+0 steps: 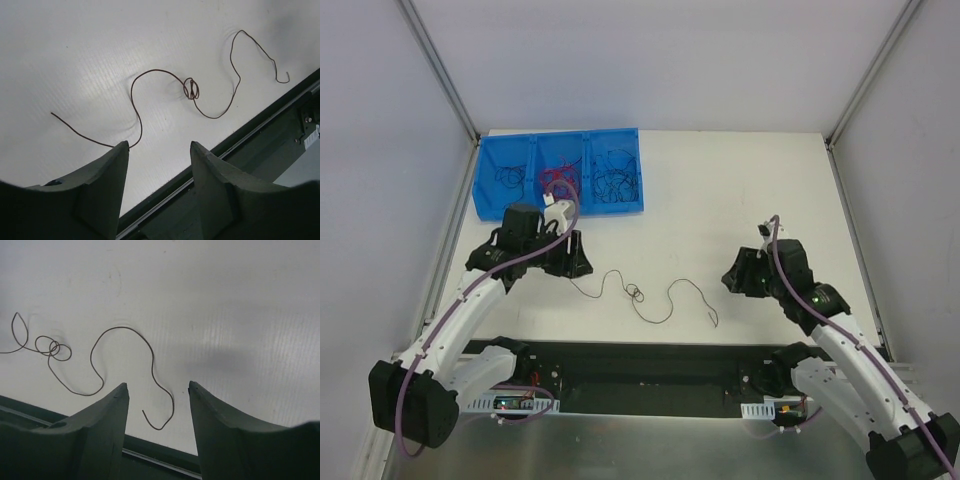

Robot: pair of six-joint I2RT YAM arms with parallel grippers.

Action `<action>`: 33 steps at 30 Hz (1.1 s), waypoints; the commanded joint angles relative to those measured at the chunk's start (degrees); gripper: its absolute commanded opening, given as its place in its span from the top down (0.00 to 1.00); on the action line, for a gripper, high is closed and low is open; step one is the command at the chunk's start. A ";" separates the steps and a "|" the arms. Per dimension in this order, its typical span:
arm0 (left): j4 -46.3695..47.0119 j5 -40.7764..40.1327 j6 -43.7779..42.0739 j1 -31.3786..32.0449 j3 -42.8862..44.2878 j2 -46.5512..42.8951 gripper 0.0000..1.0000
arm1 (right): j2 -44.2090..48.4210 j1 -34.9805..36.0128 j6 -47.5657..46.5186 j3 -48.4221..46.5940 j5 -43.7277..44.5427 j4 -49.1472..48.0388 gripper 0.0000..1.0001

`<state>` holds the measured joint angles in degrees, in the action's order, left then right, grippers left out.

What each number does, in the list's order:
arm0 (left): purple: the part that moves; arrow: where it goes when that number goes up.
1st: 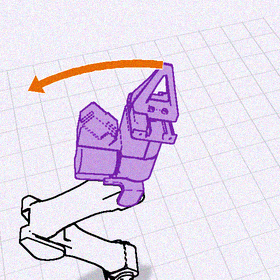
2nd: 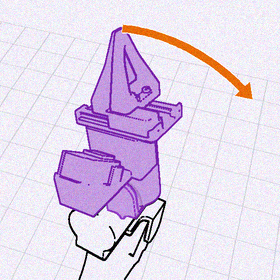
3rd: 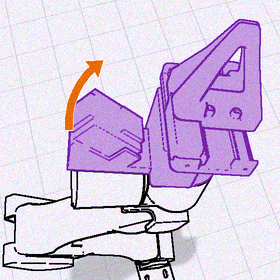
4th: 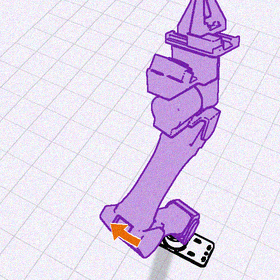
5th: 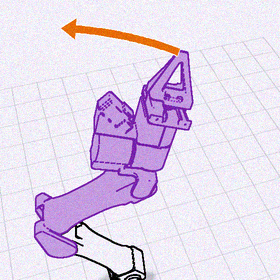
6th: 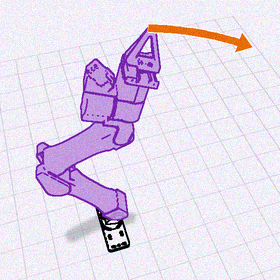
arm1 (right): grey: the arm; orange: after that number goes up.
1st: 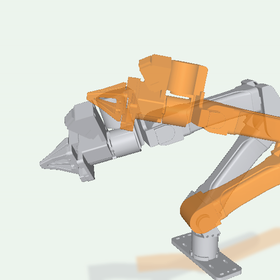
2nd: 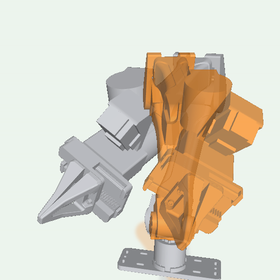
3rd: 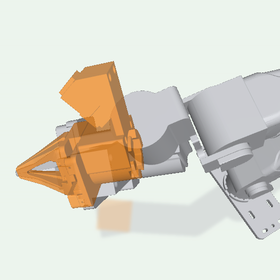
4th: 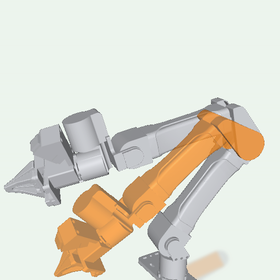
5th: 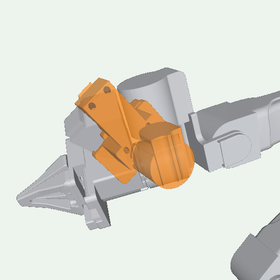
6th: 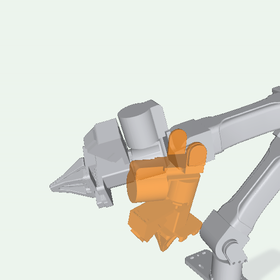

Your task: Untangle the cables

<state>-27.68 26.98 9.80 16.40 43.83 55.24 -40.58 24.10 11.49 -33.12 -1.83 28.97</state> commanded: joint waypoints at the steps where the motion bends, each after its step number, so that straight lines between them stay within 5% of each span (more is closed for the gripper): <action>1: 2.89 5.62 0.30 -0.06 3.53 2.49 0.51 | -3.44 2.18 1.17 -2.12 -6.43 -7.08 0.46; 9: 10.28 6.60 -0.83 12.40 8.01 16.35 0.36 | -15.13 12.10 6.61 -3.00 -13.19 -20.78 0.45; 14: 10.46 8.88 -0.14 16.46 15.75 31.13 0.52 | -18.93 17.30 7.06 -4.23 -10.04 -20.97 0.46; 18: 10.28 4.77 -0.74 21.37 17.77 37.73 0.54 | -15.60 17.30 7.50 -1.78 -7.41 -19.83 0.47; 22: 8.35 -3.94 -2.59 24.29 19.27 40.73 0.51 | -12.95 17.30 7.67 0.25 -6.79 -19.74 0.48; 33: 6.32 -4.65 -4.09 24.29 17.34 43.02 0.42 | -11.98 17.39 7.15 1.04 -7.14 -19.48 0.49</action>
<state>-19.42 23.88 6.61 40.80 60.84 97.49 -53.82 41.41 18.41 -32.14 -9.63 10.90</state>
